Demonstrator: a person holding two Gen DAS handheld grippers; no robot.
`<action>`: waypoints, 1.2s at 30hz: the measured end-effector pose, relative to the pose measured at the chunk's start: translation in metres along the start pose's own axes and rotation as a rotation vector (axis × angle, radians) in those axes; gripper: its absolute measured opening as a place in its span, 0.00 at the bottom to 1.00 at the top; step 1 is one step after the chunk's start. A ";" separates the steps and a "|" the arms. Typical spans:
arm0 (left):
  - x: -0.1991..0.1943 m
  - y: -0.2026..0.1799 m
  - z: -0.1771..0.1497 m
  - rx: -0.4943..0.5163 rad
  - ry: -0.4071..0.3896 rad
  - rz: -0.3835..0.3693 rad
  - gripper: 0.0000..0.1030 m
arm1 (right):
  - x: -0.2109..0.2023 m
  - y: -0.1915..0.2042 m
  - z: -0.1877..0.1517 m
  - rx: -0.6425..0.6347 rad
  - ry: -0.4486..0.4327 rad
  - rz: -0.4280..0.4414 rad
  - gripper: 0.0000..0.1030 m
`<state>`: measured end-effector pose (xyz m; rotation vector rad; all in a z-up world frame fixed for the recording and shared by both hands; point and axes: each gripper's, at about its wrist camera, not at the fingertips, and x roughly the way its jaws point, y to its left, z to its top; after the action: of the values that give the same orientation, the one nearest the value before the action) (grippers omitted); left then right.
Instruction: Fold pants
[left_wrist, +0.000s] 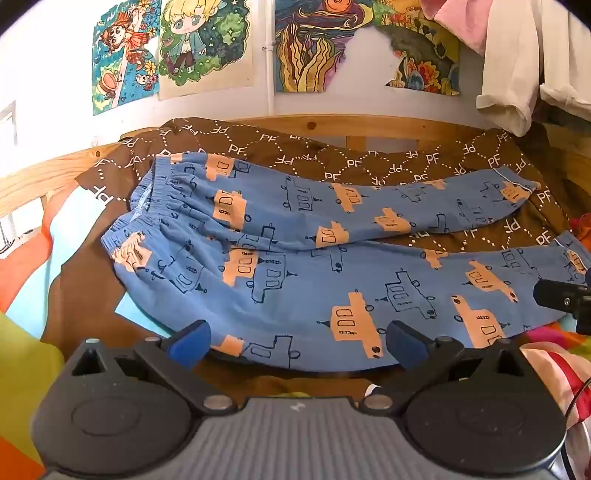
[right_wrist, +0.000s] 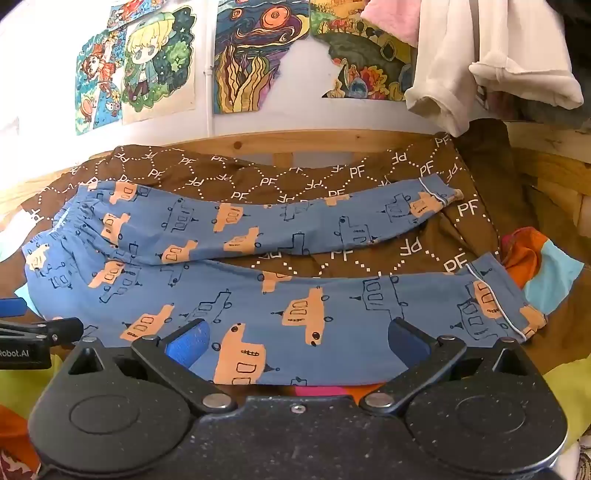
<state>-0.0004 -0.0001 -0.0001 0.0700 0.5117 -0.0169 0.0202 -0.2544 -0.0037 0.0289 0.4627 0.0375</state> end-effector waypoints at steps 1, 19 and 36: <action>0.000 0.000 0.000 0.000 0.001 0.000 1.00 | 0.000 0.000 0.000 0.000 -0.001 -0.001 0.99; 0.003 0.001 -0.001 0.000 0.023 0.015 1.00 | 0.004 -0.001 0.000 0.000 0.019 -0.015 0.99; 0.004 0.001 -0.001 0.003 0.024 0.020 1.00 | 0.004 -0.002 0.001 0.002 0.017 -0.017 0.99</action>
<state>0.0028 0.0011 -0.0028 0.0783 0.5347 0.0032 0.0239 -0.2565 -0.0048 0.0262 0.4799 0.0207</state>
